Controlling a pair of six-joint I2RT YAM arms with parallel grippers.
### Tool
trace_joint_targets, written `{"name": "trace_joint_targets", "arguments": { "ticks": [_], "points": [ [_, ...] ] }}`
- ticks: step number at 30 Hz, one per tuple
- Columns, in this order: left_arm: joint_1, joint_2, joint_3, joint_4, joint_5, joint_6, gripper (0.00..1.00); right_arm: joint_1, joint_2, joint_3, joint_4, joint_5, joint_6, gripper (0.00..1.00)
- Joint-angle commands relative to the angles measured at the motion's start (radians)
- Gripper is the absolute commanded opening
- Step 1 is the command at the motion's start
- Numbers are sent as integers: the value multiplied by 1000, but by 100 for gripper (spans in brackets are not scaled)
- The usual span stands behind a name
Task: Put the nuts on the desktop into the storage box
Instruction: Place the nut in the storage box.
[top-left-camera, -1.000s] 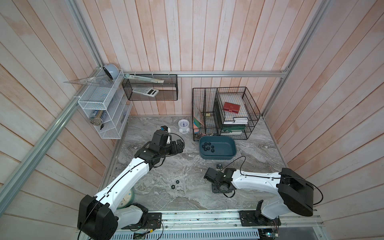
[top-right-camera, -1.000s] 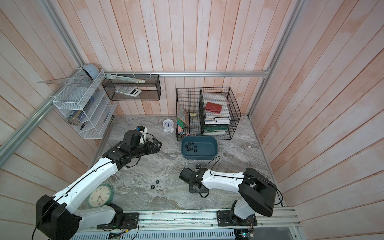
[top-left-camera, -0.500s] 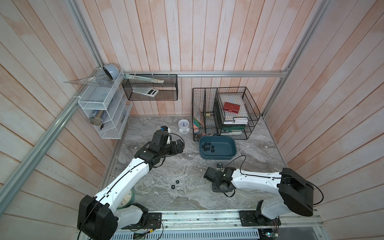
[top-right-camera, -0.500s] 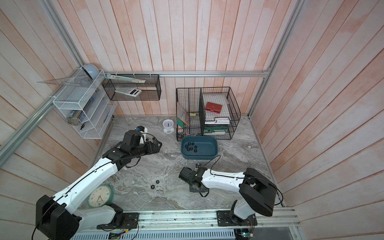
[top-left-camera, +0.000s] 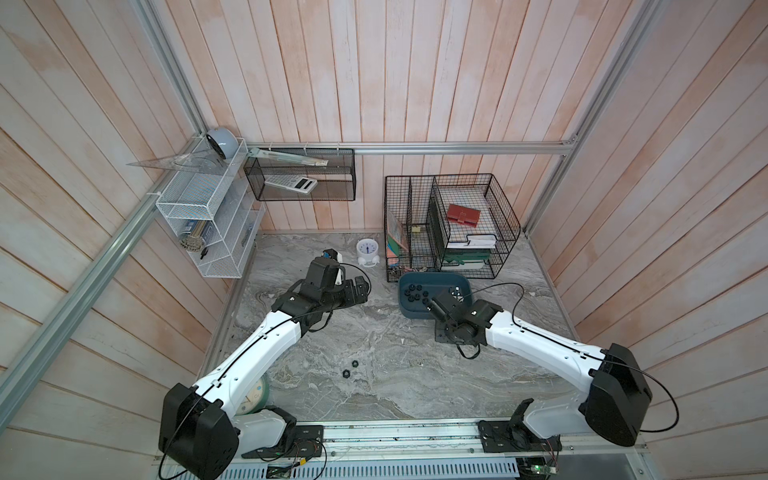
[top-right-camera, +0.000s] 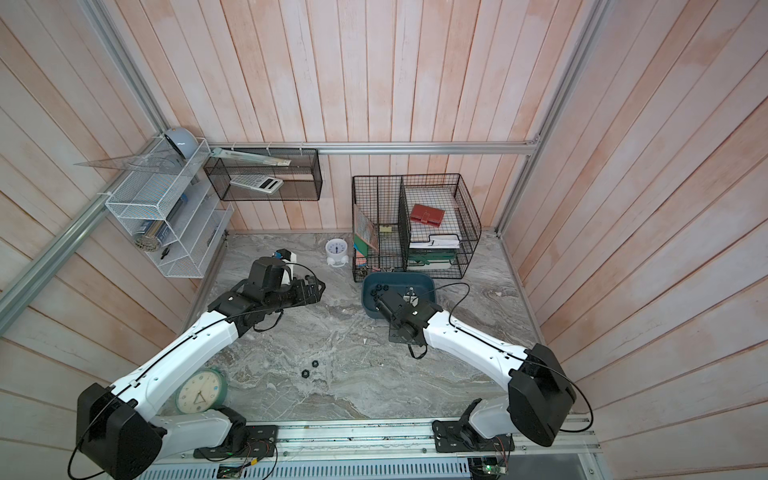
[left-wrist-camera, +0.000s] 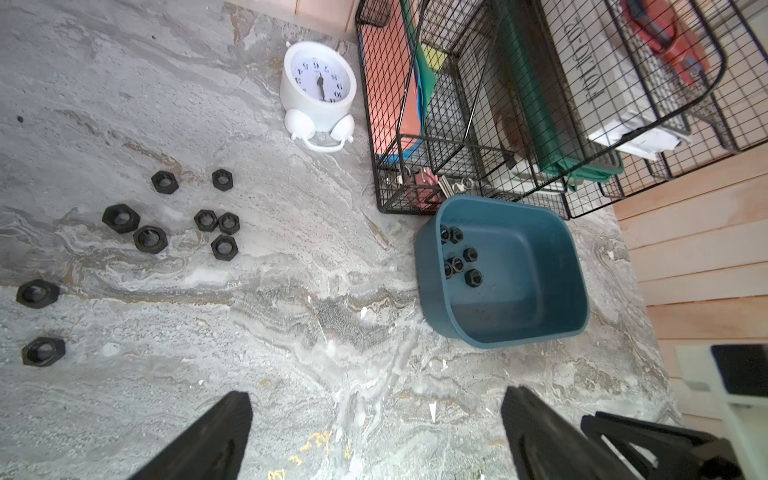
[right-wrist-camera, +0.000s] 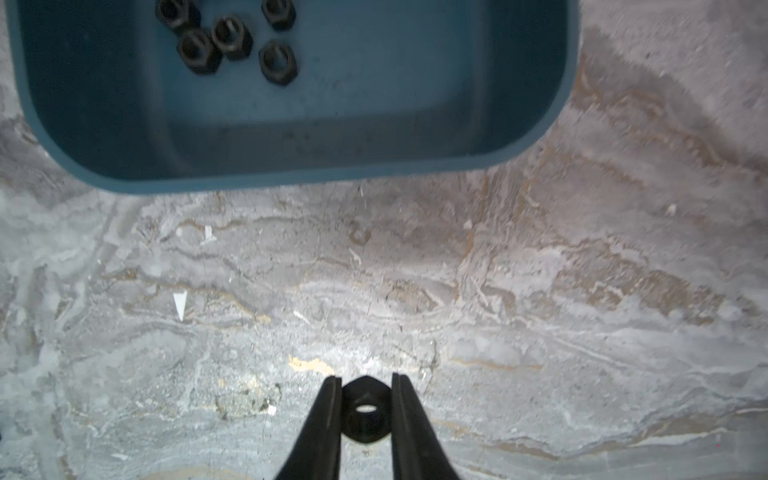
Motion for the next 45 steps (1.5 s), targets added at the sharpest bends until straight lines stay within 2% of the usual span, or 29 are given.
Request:
{"name": "trace_joint_targets", "arguments": {
  "ticks": [1,9,21,45],
  "points": [
    [-5,14,46,-6,-33,-6,100,-65,37,48,62,28,-150,20],
    [-2,43,95,-21,-59,-5,100,-187,279,249,141,-38,-322,21],
    [0,49,104,-31,-96,-2,100,-261,566,465,182,-92,-388,22],
    [14,60,100,-36,-116,7,100,-280,775,643,207,-139,-383,24]
  ]
}}
